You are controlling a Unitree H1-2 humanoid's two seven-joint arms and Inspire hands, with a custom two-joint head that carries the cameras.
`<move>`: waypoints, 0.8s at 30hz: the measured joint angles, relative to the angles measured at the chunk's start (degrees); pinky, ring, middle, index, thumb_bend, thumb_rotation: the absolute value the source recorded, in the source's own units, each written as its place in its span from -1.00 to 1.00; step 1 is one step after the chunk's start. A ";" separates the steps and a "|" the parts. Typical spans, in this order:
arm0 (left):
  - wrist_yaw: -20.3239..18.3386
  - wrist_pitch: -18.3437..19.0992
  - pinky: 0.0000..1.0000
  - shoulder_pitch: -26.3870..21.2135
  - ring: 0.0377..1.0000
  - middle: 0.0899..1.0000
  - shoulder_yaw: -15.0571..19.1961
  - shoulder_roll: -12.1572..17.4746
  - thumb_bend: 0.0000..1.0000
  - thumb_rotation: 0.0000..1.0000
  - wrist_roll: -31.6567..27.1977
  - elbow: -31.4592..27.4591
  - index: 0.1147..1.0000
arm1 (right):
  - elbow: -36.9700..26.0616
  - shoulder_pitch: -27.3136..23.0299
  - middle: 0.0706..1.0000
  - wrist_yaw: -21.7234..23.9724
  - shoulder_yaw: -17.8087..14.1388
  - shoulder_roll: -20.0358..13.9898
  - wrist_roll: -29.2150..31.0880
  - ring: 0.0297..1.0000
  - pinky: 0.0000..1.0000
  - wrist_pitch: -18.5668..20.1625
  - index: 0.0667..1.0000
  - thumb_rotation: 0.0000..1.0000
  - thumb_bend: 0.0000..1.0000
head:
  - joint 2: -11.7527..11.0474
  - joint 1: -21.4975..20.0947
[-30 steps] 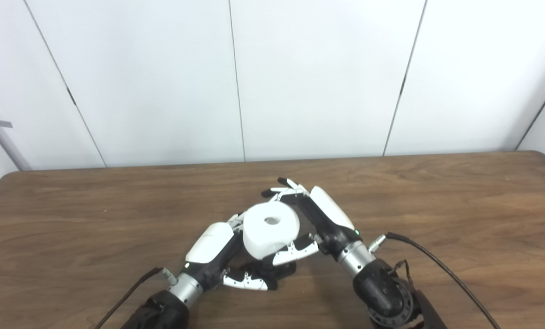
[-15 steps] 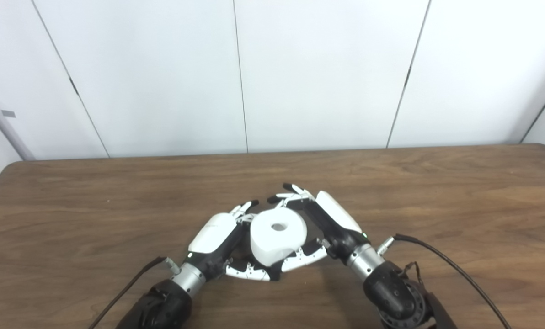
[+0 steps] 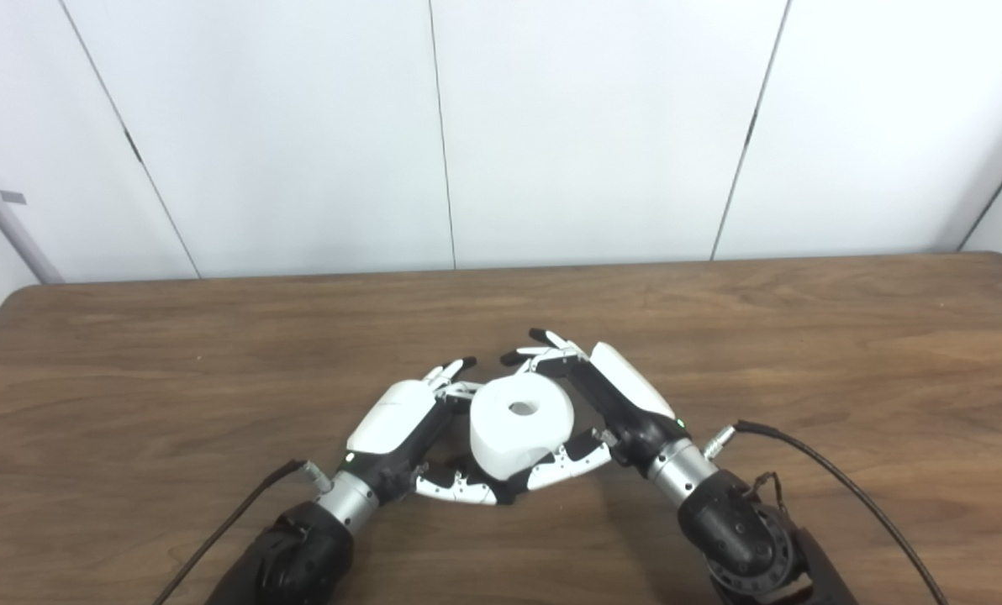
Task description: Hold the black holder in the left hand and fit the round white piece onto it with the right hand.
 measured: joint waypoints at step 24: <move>-1.27 2.79 1.00 0.97 0.98 0.57 -0.15 -0.22 0.05 -0.89 0.55 -2.89 -0.18 | 3.04 -0.70 0.60 -1.19 0.15 -0.18 0.22 0.93 1.00 -4.02 -0.11 -0.72 0.04 | 1.49 1.05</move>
